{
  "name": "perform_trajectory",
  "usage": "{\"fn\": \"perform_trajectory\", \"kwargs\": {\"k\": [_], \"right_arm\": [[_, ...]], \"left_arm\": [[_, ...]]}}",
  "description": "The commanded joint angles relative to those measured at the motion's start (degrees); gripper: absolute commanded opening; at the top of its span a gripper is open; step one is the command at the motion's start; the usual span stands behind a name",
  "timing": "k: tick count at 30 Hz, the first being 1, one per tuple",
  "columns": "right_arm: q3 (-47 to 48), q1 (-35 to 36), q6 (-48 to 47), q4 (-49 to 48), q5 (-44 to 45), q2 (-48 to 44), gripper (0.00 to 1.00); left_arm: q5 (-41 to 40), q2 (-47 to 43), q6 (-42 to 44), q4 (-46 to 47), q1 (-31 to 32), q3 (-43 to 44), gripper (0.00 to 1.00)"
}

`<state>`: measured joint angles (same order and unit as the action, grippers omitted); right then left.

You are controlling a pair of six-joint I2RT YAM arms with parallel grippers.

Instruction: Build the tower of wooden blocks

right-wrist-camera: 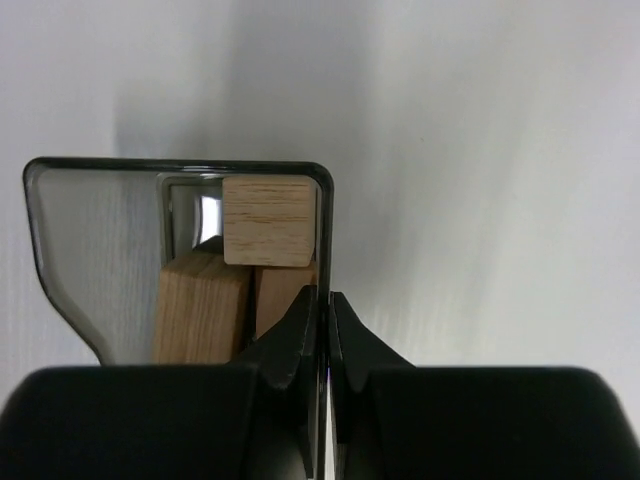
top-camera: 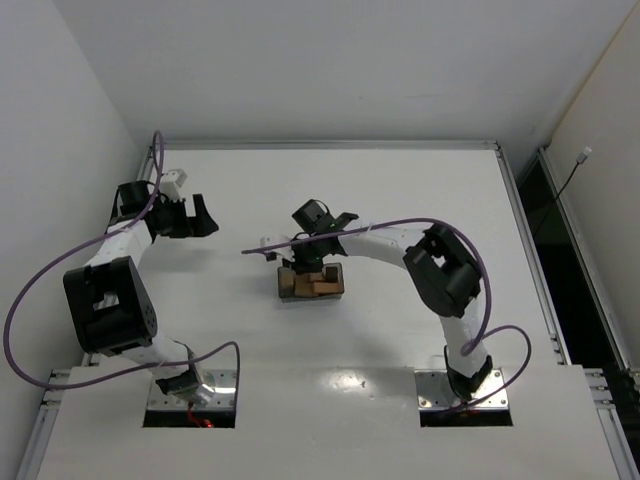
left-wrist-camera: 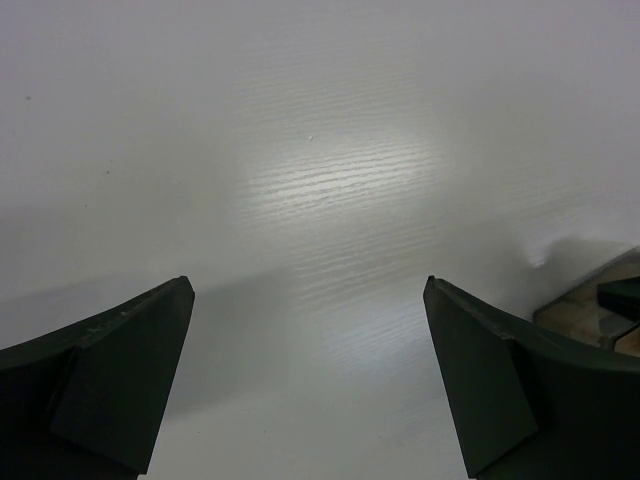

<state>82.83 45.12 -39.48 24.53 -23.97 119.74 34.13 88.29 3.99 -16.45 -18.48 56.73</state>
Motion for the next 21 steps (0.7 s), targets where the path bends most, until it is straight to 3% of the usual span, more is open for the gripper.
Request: {"fn": "perform_trajectory", "kwargs": {"k": [1, 6, 12, 21], "right_arm": [[-3.7, -0.2, 5.6, -10.0, 7.4, -7.8, 0.00], [-11.3, 0.3, 9.3, -20.1, 24.9, -16.2, 0.00], [-15.5, 0.3, 7.9, -29.0, 38.3, -18.7, 0.00], [-15.5, 0.3, 6.5, -30.3, 40.8, -18.7, 0.00]], "left_arm": [[2.7, 0.0, -0.3, 1.9, -0.8, 2.0, 1.00], [2.2, 0.0, -1.5, 2.9, -0.8, 2.0, 1.00], [1.6, -0.5, -3.1, 3.4, -0.8, 2.0, 1.00], [2.2, -0.5, -3.7, 4.0, -0.8, 1.5, 1.00]]}}
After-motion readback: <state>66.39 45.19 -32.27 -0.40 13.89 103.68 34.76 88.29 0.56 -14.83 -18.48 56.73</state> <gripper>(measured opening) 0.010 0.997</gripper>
